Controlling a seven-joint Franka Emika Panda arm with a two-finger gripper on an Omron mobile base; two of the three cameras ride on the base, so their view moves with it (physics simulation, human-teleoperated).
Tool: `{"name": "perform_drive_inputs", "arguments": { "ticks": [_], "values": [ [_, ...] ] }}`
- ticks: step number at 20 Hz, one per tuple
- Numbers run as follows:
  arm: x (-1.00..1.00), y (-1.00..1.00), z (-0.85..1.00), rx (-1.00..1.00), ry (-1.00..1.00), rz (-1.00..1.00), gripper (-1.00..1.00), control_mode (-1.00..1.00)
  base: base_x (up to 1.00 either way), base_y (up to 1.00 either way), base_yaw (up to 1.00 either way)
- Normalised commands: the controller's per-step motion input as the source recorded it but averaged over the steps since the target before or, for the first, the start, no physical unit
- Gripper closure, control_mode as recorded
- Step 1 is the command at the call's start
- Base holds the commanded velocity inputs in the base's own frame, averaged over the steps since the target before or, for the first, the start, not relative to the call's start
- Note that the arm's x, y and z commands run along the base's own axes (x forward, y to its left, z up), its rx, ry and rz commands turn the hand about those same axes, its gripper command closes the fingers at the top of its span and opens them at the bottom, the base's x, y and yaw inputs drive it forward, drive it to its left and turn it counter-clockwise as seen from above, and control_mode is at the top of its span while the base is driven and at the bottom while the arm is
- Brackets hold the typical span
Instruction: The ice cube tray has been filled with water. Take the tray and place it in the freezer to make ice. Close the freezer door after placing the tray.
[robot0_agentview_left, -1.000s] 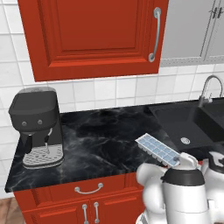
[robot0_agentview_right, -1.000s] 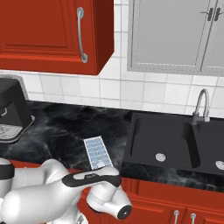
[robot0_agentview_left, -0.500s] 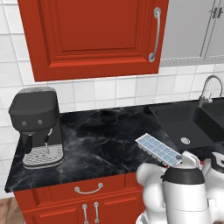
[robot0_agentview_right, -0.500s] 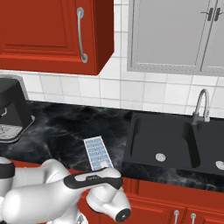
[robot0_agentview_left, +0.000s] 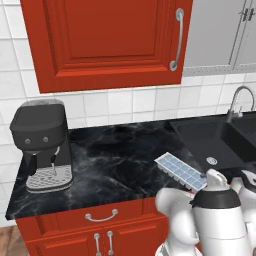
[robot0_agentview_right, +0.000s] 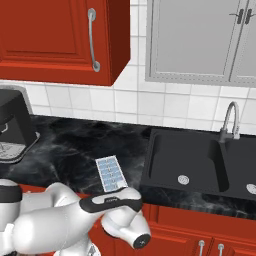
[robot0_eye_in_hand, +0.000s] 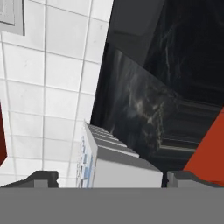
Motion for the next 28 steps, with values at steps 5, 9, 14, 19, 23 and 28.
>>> {"name": "perform_drive_inputs", "arguments": {
  "ticks": [5,9,14,19,23,28],
  "values": [
    [0.26,0.43,-0.08,0.0,0.01,-0.05,-1.0,-1.0,0.0,0.0,0.0],
    [0.2,0.46,-0.06,0.0,0.01,-0.04,1.0,-1.0,0.0,0.0,0.0],
    [0.02,0.26,0.0,0.0,0.01,-0.06,1.0,-1.0,0.0,0.0,0.0],
    [-0.18,0.0,0.21,0.0,0.0,-0.06,1.0,-1.0,0.0,0.0,0.0],
    [-0.36,-0.02,0.81,0.0,0.0,0.0,1.0,-1.0,0.0,0.0,0.0],
    [-0.33,-0.11,1.0,-0.05,0.0,0.0,1.0,-1.0,0.0,0.0,0.0]
  ]
}}
